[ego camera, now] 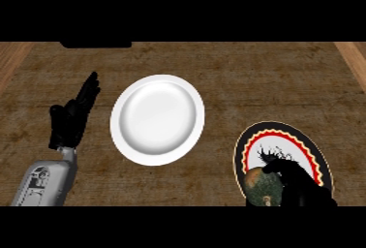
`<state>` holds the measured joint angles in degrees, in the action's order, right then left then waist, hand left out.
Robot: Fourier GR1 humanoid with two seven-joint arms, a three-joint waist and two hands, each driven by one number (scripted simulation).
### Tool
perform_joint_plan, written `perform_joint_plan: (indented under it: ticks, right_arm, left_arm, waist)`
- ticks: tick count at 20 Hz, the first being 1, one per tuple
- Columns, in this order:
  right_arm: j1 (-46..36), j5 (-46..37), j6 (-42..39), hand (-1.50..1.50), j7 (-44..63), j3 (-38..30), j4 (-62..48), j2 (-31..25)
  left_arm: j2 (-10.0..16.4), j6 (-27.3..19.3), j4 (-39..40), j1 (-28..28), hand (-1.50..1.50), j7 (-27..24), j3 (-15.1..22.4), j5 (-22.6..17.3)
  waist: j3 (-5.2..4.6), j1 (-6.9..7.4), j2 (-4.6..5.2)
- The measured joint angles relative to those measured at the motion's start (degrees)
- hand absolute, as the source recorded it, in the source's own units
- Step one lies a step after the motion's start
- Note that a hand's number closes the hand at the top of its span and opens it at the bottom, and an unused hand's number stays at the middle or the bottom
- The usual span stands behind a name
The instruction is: Pick the squash from the plate and place it in the plate
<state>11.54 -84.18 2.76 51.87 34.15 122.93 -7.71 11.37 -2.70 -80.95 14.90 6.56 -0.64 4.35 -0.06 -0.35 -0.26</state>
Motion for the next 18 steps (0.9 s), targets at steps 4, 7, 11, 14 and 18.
perform_joint_plan:
  ticks: [4, 7, 11, 14, 18]
  right_arm:
    - [-6.7, -2.8, -4.1, 1.50, -0.9, 4.0, 3.5, 2.4]
    - [-13.9, -1.8, -5.2, 1.50, 1.3, 6.6, 0.3, 5.1]
    - [-23.4, 4.6, -3.9, 1.50, 4.9, 7.0, -6.3, 6.6]
    - [-31.0, 10.2, -1.1, 1.50, 7.1, 5.7, -13.6, 7.1]
    - [-40.2, 17.2, 4.3, 1.50, 7.3, 4.6, -25.1, 7.3]
  left_arm:
    - [0.3, 0.6, -0.3, 0.1, 0.00, 0.0, -0.1, 0.0]
    - [-0.1, 0.4, -1.1, 0.2, 0.00, 0.7, 0.2, 0.3]
    - [-0.1, 0.8, -1.4, 0.7, 0.00, 0.8, 0.1, 0.5]
    - [-0.6, 0.4, -0.9, 0.5, 0.00, 0.1, 0.4, 1.1]
    - [-1.2, 0.6, -0.9, 0.5, 0.00, 0.1, 0.6, 1.1]
  waist:
    - [-0.01, 0.41, 0.10]
    - [-0.01, 0.77, 0.20]
    - [0.01, 1.06, 0.32]
    - [0.02, 1.39, 0.42]
    - [0.03, 1.87, 0.52]
